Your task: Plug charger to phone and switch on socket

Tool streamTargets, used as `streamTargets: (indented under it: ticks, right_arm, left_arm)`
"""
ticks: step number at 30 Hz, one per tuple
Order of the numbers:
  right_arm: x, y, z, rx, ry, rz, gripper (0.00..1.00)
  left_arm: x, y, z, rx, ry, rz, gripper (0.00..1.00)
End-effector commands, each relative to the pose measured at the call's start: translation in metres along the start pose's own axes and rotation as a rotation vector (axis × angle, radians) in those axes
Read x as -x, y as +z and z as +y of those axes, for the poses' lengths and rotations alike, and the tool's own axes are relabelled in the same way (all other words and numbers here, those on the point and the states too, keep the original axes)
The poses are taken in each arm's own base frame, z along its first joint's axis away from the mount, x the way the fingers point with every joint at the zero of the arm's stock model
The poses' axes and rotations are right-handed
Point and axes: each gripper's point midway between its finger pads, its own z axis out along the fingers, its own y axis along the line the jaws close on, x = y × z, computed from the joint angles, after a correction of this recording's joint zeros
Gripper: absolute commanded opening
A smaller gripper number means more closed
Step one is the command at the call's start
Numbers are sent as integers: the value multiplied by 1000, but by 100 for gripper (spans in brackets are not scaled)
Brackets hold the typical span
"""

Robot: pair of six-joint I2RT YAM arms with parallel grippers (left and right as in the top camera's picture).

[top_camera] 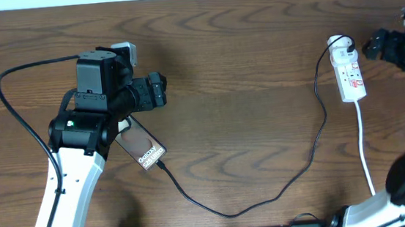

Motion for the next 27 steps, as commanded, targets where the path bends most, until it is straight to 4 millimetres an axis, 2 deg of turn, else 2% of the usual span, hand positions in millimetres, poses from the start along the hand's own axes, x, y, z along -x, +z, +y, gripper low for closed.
streamTargets:
  ticks: [1, 5, 6, 27]
  right_arm:
    - [4, -47, 14, 4, 41, -88, 99]
    - [5, -78, 22, 14, 141, -157, 99]
    - [5, -81, 23, 14, 140, -164, 99]
    - [4, -81, 23, 14, 140, -163, 99]
  left_arm:
    - [6, -5, -1, 9, 13, -12, 90]
    - [-3, -5, 1, 18, 6, 22, 90]
    - [-3, -5, 1, 18, 6, 22, 90]
    - [-3, -5, 1, 18, 7, 21, 90]
